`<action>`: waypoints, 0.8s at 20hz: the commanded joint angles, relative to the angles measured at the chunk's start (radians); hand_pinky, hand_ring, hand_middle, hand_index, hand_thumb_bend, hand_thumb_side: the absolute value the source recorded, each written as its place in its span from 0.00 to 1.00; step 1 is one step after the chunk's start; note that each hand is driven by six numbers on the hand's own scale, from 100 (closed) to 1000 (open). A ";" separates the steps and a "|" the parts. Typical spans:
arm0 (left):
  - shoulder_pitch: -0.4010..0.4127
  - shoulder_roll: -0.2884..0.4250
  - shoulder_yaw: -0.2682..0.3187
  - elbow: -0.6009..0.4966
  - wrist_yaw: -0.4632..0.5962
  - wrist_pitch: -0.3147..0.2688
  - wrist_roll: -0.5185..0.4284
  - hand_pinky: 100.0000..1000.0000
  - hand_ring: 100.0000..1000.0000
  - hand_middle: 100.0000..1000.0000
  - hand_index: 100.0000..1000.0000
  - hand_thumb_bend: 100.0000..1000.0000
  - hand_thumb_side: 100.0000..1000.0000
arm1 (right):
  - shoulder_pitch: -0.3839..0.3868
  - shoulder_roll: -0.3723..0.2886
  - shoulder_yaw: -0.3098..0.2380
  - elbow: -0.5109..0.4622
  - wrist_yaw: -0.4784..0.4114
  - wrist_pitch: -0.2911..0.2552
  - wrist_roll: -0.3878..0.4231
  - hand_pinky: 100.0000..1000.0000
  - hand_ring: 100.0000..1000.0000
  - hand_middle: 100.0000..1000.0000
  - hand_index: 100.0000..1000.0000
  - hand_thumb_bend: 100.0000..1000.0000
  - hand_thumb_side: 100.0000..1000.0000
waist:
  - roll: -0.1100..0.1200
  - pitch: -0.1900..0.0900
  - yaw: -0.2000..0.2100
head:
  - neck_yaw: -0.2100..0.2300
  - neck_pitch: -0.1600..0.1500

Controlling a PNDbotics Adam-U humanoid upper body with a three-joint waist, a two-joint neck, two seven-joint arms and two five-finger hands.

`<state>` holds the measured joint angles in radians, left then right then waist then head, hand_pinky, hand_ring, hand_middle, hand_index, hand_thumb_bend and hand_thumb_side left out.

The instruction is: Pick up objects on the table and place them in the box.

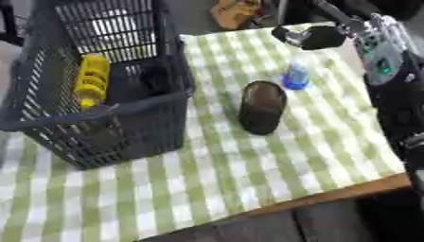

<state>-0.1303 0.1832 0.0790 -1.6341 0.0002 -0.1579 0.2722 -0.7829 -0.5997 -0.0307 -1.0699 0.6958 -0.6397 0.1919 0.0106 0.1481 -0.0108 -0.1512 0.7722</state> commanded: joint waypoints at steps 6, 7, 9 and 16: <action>-0.009 0.014 0.008 -0.014 0.005 0.000 0.000 0.30 0.79 0.72 0.74 0.33 0.89 | -0.020 -0.016 -0.013 -0.010 0.010 -0.001 -0.002 0.67 0.72 0.81 0.96 0.42 0.66 | 0.001 -0.014 -0.001 | -0.003 -0.008; -0.009 0.014 0.008 -0.014 0.005 0.000 0.000 0.30 0.79 0.72 0.74 0.33 0.89 | -0.020 -0.016 -0.013 -0.010 0.011 -0.001 -0.003 0.67 0.72 0.81 0.96 0.42 0.66 | 0.001 -0.014 -0.001 | -0.003 -0.008; -0.009 0.014 0.007 -0.014 0.005 0.000 0.000 0.30 0.79 0.72 0.74 0.33 0.89 | -0.021 -0.015 -0.013 -0.009 0.011 -0.002 -0.003 0.67 0.72 0.81 0.96 0.42 0.66 | 0.001 -0.014 -0.001 | -0.003 -0.007; -0.009 0.014 0.008 -0.014 0.005 -0.001 0.000 0.30 0.79 0.72 0.74 0.33 0.89 | -0.021 -0.015 -0.012 -0.008 0.012 -0.003 -0.003 0.67 0.72 0.81 0.96 0.42 0.66 | -0.001 -0.013 -0.001 | -0.002 -0.008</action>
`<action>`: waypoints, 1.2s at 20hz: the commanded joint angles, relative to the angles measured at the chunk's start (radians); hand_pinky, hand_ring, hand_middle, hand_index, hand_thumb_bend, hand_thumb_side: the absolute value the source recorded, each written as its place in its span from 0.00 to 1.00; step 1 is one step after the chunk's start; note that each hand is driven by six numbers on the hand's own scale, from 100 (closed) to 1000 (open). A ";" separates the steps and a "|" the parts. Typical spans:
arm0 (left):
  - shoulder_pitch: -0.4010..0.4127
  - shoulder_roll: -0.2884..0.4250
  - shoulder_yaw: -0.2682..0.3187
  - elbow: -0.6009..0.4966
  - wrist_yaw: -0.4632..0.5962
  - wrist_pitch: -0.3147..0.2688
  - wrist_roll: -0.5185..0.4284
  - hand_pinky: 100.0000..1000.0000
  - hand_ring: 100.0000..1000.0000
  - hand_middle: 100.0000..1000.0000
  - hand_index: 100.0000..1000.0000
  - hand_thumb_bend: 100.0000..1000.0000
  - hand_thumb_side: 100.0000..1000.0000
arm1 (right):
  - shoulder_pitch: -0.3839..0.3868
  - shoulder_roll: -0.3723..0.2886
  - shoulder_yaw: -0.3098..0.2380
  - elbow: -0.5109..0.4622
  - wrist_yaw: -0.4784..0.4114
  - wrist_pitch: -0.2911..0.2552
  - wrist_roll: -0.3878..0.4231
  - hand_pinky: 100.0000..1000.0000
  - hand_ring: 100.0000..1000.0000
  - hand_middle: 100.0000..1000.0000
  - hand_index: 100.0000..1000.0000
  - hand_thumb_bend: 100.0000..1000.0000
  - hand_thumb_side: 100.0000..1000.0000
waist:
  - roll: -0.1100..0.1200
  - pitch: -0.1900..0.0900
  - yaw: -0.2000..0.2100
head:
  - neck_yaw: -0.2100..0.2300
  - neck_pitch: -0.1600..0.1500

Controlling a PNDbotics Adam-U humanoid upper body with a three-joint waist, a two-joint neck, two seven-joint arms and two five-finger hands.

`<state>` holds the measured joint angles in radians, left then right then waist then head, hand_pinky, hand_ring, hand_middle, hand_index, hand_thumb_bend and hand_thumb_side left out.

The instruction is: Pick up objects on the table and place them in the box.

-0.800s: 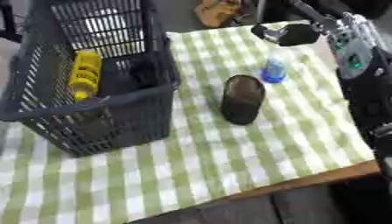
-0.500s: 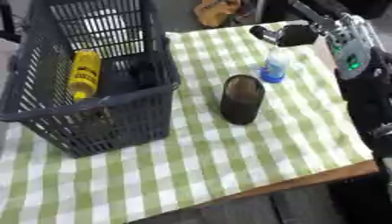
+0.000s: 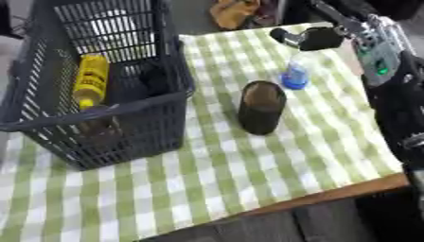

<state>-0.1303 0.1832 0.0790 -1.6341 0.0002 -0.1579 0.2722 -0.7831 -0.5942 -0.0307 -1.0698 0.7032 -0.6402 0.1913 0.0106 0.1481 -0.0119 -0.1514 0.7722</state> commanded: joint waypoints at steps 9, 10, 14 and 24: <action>-0.008 0.013 0.008 -0.013 0.004 0.000 0.001 0.30 0.79 0.72 0.74 0.34 0.89 | -0.059 -0.015 -0.035 0.105 0.049 0.034 -0.006 0.67 0.73 0.81 0.96 0.48 0.65 | -0.002 -0.015 0.003 | -0.004 -0.007; -0.007 0.013 0.008 -0.013 0.004 0.000 0.001 0.30 0.79 0.72 0.74 0.34 0.89 | -0.064 -0.014 -0.037 0.122 0.063 0.034 -0.013 0.67 0.73 0.81 0.96 0.48 0.65 | -0.002 -0.015 0.003 | -0.005 -0.007; -0.007 0.012 0.008 -0.012 0.004 0.001 0.000 0.30 0.79 0.72 0.74 0.34 0.89 | -0.090 -0.008 -0.052 0.217 0.138 0.055 -0.047 0.68 0.74 0.83 0.96 0.47 0.66 | -0.001 -0.015 0.004 | -0.005 -0.008; -0.006 0.011 0.006 -0.011 0.004 0.002 -0.004 0.30 0.79 0.72 0.74 0.34 0.89 | -0.148 0.023 -0.061 0.424 0.330 0.087 -0.161 0.71 0.77 0.85 0.97 0.47 0.67 | -0.001 -0.015 0.011 | -0.009 -0.004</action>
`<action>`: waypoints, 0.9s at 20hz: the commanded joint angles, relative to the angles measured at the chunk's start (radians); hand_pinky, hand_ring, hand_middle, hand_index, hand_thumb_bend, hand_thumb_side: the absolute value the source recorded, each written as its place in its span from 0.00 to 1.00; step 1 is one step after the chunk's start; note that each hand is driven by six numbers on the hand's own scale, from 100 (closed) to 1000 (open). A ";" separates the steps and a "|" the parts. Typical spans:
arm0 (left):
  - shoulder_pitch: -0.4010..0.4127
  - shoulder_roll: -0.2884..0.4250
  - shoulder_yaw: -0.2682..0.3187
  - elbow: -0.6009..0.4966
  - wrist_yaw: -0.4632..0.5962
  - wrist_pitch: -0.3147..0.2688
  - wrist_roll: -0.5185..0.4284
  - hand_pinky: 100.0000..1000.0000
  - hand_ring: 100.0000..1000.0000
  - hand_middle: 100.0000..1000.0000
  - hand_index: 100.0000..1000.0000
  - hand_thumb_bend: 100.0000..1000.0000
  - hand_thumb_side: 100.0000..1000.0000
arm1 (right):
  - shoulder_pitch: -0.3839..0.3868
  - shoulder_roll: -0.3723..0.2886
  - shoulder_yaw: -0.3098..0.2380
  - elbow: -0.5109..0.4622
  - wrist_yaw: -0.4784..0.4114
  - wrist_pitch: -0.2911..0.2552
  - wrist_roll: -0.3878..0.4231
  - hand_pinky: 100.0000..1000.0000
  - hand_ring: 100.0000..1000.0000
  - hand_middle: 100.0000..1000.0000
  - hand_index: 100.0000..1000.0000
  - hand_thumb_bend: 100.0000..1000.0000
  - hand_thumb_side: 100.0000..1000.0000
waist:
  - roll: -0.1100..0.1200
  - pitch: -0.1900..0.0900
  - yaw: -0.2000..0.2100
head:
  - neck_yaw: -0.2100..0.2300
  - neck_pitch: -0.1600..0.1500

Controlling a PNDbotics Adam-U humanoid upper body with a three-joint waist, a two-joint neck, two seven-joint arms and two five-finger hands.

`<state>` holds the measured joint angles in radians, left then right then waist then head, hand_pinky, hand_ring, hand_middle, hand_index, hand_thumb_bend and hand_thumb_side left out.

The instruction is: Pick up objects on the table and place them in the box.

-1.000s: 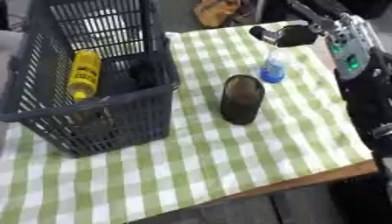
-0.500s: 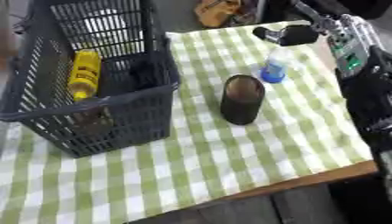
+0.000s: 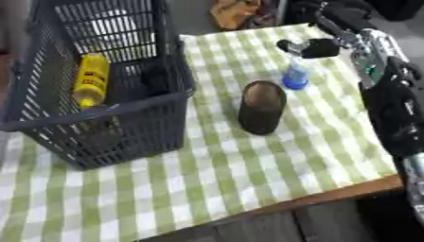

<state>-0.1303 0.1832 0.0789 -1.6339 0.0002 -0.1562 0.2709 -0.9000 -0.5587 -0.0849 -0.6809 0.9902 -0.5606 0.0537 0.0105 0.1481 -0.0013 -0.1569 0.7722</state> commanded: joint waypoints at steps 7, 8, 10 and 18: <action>-0.006 0.011 0.004 -0.011 0.005 0.001 -0.007 0.30 0.79 0.72 0.74 0.34 0.89 | -0.060 0.015 -0.017 0.174 0.142 0.057 -0.080 0.72 0.79 0.86 0.98 0.47 0.68 | 0.003 -0.018 0.007 | -0.006 -0.006; -0.006 0.011 0.003 -0.011 0.005 0.001 -0.007 0.30 0.79 0.72 0.74 0.34 0.89 | -0.065 0.017 -0.019 0.190 0.159 0.069 -0.093 0.75 0.81 0.87 0.98 0.46 0.68 | 0.004 -0.018 0.008 | -0.008 -0.005; -0.006 0.010 0.002 -0.011 0.006 0.002 -0.008 0.30 0.79 0.72 0.74 0.34 0.89 | -0.071 0.021 -0.019 0.211 0.194 0.088 -0.122 0.80 0.83 0.88 0.98 0.46 0.69 | 0.005 -0.018 0.009 | -0.009 -0.005; -0.006 0.011 0.002 -0.010 0.007 0.002 -0.009 0.30 0.79 0.72 0.73 0.34 0.89 | -0.075 0.016 -0.012 0.253 0.413 0.175 -0.265 1.00 0.97 0.95 1.00 0.44 0.71 | 0.010 -0.018 0.010 | -0.009 -0.004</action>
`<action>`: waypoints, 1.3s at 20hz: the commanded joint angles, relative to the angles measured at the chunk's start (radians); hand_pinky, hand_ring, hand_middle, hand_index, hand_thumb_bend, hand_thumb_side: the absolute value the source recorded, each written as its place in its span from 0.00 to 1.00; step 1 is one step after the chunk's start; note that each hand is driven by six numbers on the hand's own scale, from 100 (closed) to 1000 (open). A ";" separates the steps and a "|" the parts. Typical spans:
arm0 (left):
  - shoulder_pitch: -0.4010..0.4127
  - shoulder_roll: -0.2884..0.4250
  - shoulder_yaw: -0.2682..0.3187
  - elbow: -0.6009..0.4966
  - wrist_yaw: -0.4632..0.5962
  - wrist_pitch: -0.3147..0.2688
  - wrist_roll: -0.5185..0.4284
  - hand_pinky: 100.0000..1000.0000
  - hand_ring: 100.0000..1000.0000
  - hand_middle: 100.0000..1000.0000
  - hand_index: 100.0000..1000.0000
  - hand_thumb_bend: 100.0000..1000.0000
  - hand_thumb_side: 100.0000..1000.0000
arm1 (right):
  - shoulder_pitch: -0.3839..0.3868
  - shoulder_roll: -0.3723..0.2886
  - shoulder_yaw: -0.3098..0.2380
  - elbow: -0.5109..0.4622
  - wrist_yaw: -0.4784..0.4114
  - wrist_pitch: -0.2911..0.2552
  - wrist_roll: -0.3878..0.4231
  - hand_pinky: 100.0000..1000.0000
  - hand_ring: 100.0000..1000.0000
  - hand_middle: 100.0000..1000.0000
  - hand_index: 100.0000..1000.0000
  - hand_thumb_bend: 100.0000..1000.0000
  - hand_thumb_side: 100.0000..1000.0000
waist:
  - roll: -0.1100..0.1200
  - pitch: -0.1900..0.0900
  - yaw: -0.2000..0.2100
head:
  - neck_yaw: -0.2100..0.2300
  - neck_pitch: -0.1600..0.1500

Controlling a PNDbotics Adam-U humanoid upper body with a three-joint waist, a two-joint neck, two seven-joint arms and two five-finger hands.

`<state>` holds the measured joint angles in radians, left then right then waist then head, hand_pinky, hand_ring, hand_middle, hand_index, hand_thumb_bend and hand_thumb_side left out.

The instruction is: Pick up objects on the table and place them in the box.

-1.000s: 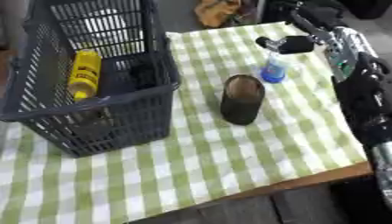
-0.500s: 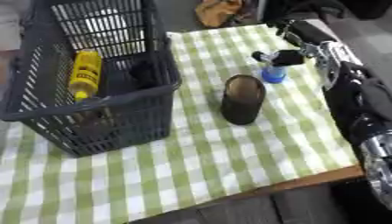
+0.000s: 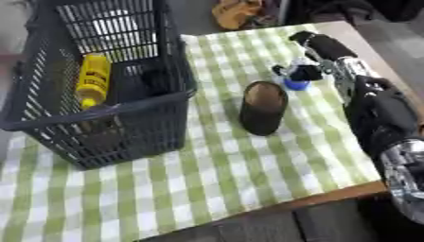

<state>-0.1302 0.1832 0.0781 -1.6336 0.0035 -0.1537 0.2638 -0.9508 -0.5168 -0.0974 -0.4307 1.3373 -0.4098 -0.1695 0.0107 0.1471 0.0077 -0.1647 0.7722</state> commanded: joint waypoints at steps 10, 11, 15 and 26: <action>-0.007 0.011 0.002 -0.011 0.003 0.000 -0.003 0.30 0.79 0.72 0.73 0.34 0.89 | -0.026 -0.033 -0.015 0.037 0.149 0.066 -0.123 1.00 0.97 0.95 1.00 0.44 0.70 | 0.011 -0.017 -0.002 | 0.000 -0.005; -0.007 0.011 0.002 -0.011 0.003 0.000 -0.003 0.30 0.79 0.72 0.73 0.34 0.89 | -0.027 -0.033 -0.015 0.038 0.152 0.067 -0.126 1.00 0.97 0.95 1.00 0.44 0.70 | 0.011 -0.017 -0.002 | 0.000 -0.005; -0.007 0.011 0.001 -0.010 0.004 0.000 -0.004 0.30 0.79 0.72 0.73 0.34 0.89 | -0.031 -0.031 -0.021 0.046 0.150 0.077 -0.129 1.00 0.95 0.94 1.00 0.44 0.70 | 0.014 -0.018 0.001 | -0.001 -0.007; -0.008 0.011 -0.002 -0.010 0.007 0.002 -0.008 0.30 0.79 0.72 0.73 0.33 0.89 | -0.039 -0.020 -0.045 0.090 0.012 0.088 -0.066 0.63 0.71 0.79 0.93 0.45 0.68 | 0.026 -0.016 0.010 | -0.005 -0.009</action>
<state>-0.1302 0.1832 0.0775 -1.6333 0.0066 -0.1523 0.2591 -0.9679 -0.5155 -0.1351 -0.3364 1.3804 -0.3220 -0.2473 0.0236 0.1471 0.0180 -0.1680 0.7721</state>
